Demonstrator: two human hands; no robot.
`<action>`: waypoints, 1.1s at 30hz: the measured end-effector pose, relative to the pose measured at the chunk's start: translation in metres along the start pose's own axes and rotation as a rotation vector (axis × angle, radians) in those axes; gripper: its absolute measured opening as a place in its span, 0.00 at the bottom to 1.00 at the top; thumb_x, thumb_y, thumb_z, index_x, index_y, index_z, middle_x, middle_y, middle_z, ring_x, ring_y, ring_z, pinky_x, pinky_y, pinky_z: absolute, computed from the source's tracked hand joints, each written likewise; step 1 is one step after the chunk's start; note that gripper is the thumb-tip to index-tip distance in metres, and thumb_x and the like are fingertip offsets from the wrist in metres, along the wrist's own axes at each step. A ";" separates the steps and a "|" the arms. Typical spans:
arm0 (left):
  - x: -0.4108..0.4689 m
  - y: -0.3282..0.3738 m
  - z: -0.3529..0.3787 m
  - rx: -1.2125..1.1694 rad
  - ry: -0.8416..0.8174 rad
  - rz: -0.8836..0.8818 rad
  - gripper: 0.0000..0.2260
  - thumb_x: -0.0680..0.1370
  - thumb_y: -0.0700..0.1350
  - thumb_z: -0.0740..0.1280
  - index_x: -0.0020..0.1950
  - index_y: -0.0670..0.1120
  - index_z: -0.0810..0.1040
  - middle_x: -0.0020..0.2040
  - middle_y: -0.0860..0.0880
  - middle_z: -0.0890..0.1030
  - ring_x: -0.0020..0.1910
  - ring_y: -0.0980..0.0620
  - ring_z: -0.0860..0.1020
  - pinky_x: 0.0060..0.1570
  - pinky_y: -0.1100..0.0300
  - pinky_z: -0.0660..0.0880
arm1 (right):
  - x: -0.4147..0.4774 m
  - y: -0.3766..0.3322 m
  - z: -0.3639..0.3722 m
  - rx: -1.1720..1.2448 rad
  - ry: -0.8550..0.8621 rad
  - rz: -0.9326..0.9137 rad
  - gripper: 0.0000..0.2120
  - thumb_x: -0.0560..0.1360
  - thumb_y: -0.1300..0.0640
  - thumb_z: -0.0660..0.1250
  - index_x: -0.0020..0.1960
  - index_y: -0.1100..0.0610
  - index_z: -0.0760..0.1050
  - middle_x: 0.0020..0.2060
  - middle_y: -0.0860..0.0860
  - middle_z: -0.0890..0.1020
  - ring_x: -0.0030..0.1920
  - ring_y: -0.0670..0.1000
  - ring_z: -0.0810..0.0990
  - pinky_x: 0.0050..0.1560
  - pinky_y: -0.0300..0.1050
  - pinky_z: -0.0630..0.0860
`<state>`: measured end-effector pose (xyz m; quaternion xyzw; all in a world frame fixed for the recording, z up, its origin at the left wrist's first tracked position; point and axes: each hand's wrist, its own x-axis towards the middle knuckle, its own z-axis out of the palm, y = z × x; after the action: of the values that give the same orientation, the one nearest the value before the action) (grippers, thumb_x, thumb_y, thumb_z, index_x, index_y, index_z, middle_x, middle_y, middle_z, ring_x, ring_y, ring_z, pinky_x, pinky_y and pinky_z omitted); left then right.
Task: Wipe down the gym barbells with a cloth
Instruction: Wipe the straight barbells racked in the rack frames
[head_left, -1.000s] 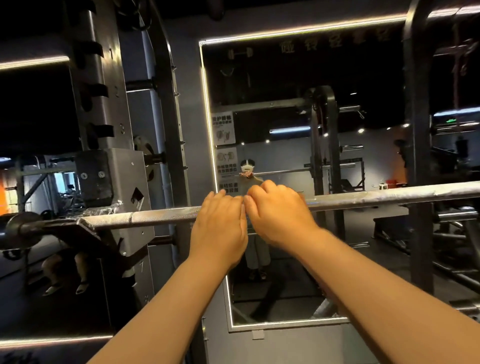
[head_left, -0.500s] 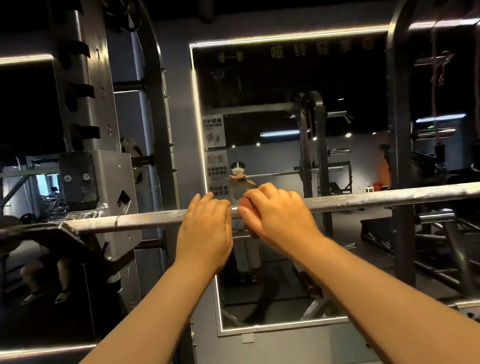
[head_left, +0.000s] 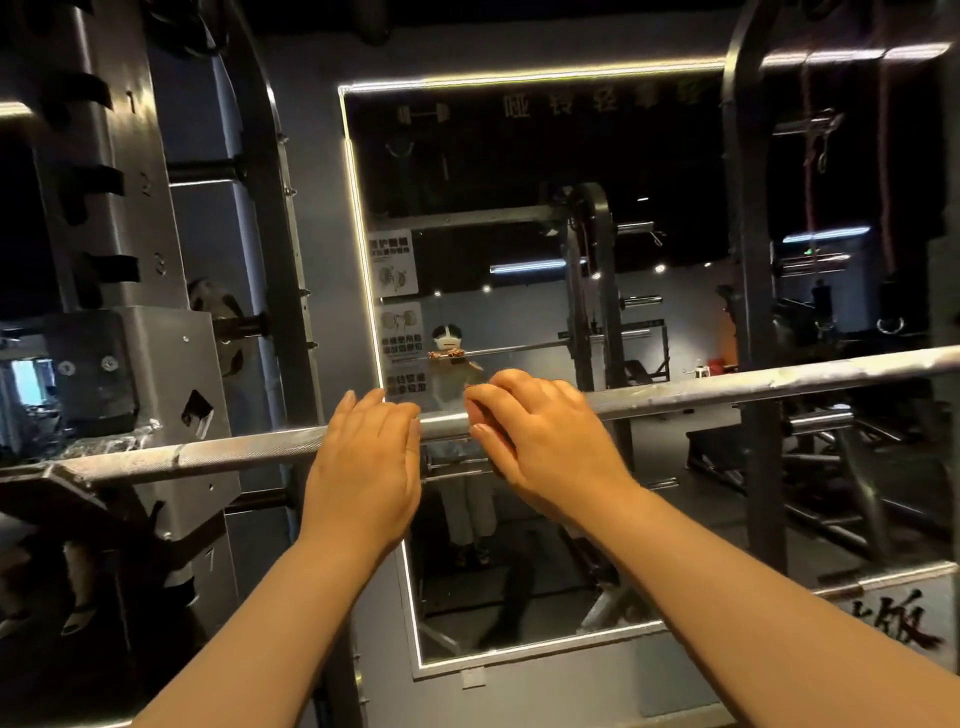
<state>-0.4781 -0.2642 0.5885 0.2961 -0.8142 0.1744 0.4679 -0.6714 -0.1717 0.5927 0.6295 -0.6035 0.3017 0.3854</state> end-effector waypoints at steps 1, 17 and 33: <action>0.000 0.001 0.000 -0.005 0.008 -0.003 0.21 0.84 0.51 0.50 0.61 0.47 0.80 0.58 0.46 0.82 0.70 0.44 0.74 0.78 0.50 0.54 | -0.007 0.014 -0.001 -0.022 0.057 0.044 0.21 0.84 0.43 0.54 0.70 0.52 0.73 0.63 0.52 0.77 0.61 0.56 0.77 0.65 0.55 0.72; 0.000 0.005 -0.001 -0.053 -0.003 -0.006 0.17 0.85 0.49 0.54 0.65 0.45 0.79 0.56 0.48 0.82 0.58 0.47 0.78 0.73 0.45 0.67 | -0.024 0.021 0.000 -0.101 0.164 0.294 0.23 0.84 0.42 0.50 0.72 0.52 0.70 0.65 0.55 0.74 0.68 0.58 0.71 0.79 0.59 0.56; -0.009 -0.012 -0.014 -0.041 0.007 -0.042 0.12 0.85 0.43 0.58 0.65 0.44 0.78 0.59 0.47 0.80 0.66 0.45 0.75 0.80 0.49 0.53 | -0.017 -0.040 0.016 -0.024 0.127 0.341 0.24 0.84 0.45 0.49 0.76 0.54 0.66 0.71 0.61 0.70 0.75 0.64 0.64 0.80 0.62 0.47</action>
<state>-0.4577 -0.2632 0.5880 0.3029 -0.8097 0.1489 0.4801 -0.6346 -0.1778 0.5654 0.4930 -0.6795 0.3947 0.3733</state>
